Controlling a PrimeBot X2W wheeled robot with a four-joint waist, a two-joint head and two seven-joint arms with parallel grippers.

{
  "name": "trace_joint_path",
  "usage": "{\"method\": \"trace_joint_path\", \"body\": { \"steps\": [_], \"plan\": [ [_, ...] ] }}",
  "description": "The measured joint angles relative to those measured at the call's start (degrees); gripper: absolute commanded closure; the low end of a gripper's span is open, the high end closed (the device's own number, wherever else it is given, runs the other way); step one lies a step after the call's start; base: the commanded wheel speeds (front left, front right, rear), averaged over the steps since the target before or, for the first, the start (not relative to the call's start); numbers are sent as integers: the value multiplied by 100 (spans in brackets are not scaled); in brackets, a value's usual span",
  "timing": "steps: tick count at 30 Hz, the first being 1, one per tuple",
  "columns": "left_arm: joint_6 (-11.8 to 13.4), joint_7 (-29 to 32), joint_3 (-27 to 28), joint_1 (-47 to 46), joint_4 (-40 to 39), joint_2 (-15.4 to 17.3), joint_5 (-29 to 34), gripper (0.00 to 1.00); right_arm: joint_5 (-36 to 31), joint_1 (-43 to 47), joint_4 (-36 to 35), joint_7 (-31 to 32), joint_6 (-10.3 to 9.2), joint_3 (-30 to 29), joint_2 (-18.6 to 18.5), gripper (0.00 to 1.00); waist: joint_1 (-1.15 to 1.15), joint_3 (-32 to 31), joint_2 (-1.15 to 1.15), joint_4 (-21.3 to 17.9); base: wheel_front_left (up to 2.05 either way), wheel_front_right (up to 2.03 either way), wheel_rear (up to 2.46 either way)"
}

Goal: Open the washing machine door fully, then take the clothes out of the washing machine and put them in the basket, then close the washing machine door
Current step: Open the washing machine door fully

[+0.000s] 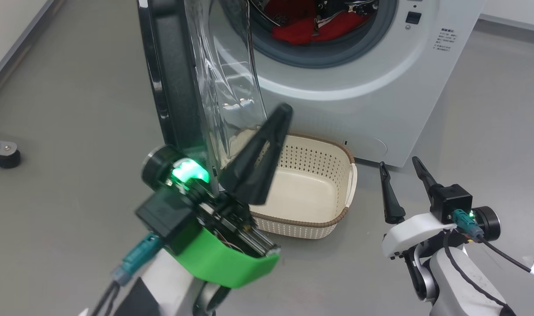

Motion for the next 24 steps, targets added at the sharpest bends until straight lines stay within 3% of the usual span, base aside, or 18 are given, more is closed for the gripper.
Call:
{"method": "trace_joint_path", "body": {
  "steps": [5, 10, 24],
  "plan": [
    [0, 0, -742, 291, 334, 23, 20, 100, -25, 23, 9, 0, 58, -15, 16, 0, 0, -12, 0, 8, 0, 0, 0],
    [0, 2, -1117, 559, 883, 76, 79, 100, -35, 37, 29, 0, 116, -29, 33, 0, 0, -28, 0, 16, 0, 0, 0],
    [0, 7, -283, 862, 2042, 97, -47, 100, -37, 124, 134, 0, 253, -30, 89, 0, 0, -24, 0, 29, 0, 0, 0]
  ]
}}
